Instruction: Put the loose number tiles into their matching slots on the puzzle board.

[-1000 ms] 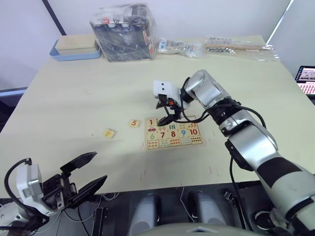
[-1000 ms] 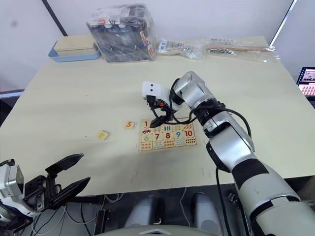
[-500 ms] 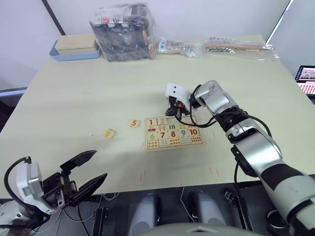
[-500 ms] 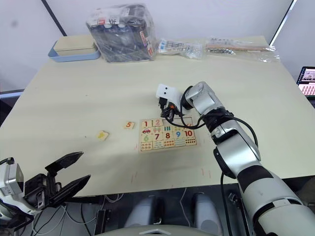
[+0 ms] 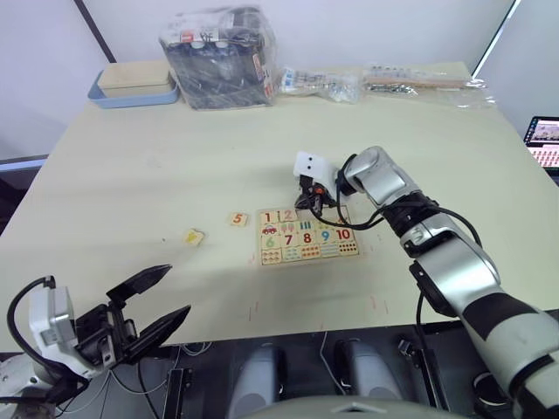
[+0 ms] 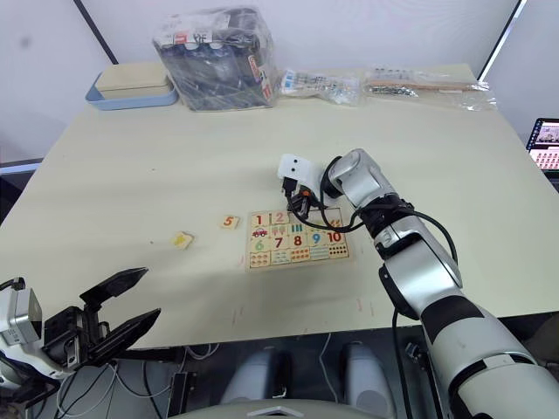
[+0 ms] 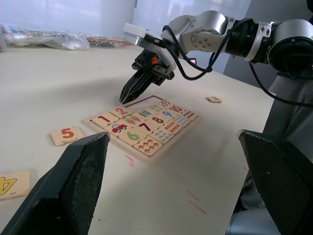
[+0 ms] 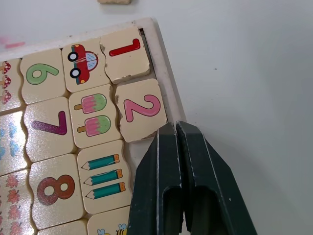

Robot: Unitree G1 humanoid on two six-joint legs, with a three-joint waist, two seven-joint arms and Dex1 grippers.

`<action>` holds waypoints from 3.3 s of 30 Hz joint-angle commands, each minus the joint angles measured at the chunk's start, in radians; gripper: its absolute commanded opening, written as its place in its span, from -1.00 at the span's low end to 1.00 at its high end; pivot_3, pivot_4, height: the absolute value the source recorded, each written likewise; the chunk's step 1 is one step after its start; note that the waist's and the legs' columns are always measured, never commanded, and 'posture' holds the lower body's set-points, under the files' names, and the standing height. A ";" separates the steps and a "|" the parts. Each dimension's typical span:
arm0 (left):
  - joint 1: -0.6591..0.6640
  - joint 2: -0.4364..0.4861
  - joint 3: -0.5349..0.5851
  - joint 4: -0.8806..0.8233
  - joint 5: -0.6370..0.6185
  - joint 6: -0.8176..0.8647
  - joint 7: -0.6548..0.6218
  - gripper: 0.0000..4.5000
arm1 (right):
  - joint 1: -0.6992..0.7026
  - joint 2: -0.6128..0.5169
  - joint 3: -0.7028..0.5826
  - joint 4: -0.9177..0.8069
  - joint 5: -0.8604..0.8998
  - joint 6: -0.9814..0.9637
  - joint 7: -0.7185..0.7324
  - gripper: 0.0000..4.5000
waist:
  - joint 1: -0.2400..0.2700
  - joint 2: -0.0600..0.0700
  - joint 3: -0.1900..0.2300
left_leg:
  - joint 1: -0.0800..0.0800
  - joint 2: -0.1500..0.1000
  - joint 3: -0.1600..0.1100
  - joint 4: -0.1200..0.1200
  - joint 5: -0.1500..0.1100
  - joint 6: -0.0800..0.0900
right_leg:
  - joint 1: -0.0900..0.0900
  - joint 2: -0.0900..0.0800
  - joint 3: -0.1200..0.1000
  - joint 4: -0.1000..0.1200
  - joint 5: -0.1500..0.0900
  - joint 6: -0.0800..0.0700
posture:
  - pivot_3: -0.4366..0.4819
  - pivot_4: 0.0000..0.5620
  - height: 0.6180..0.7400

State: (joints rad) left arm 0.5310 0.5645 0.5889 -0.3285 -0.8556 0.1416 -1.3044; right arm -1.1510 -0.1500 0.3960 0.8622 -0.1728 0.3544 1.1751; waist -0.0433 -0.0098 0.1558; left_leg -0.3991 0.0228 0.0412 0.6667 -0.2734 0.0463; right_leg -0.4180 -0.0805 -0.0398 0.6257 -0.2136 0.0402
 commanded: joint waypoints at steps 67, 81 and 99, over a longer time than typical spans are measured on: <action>-0.102 0.017 0.018 0.185 0.053 -0.019 0.043 1.00 | 1.551 -0.490 -1.002 -1.085 0.739 -0.170 -0.021 0.97 | 0.053 -0.008 -0.005 | 0.003 0.003 0.001 0.003 -0.001 0.001 | 0.003 0.002 0.002 -0.001 -0.003 0.005 | -0.05 -0.47 1.00; -0.102 0.030 0.014 0.181 0.083 -0.014 0.058 1.00 | 1.572 -0.479 -0.989 -0.988 0.736 -0.263 -0.041 0.97 | 0.057 -0.008 -0.005 | 0.003 0.003 0.002 0.003 -0.001 0.001 | 0.003 0.002 0.003 -0.001 -0.003 0.005 | -0.05 -0.47 1.00; -0.098 0.026 -0.004 0.181 0.088 -0.019 0.051 1.00 | 1.556 -0.512 -0.967 -0.979 0.734 -0.246 -0.044 0.97 | 0.057 -0.008 -0.005 | 0.003 0.003 0.002 0.003 -0.001 0.001 | 0.003 0.002 0.003 -0.001 -0.003 0.005 | -0.05 -0.47 1.00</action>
State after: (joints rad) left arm 0.4268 0.5842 0.5795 -0.1341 -0.7655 0.1290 -1.2447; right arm 0.4054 -0.6464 -0.5643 -0.1086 0.5495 0.1087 1.1285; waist 0.0140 -0.0173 0.1508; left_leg -0.3957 0.0259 0.0434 0.6697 -0.2740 0.0477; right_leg -0.4155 -0.0785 -0.0369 0.6252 -0.2167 0.0453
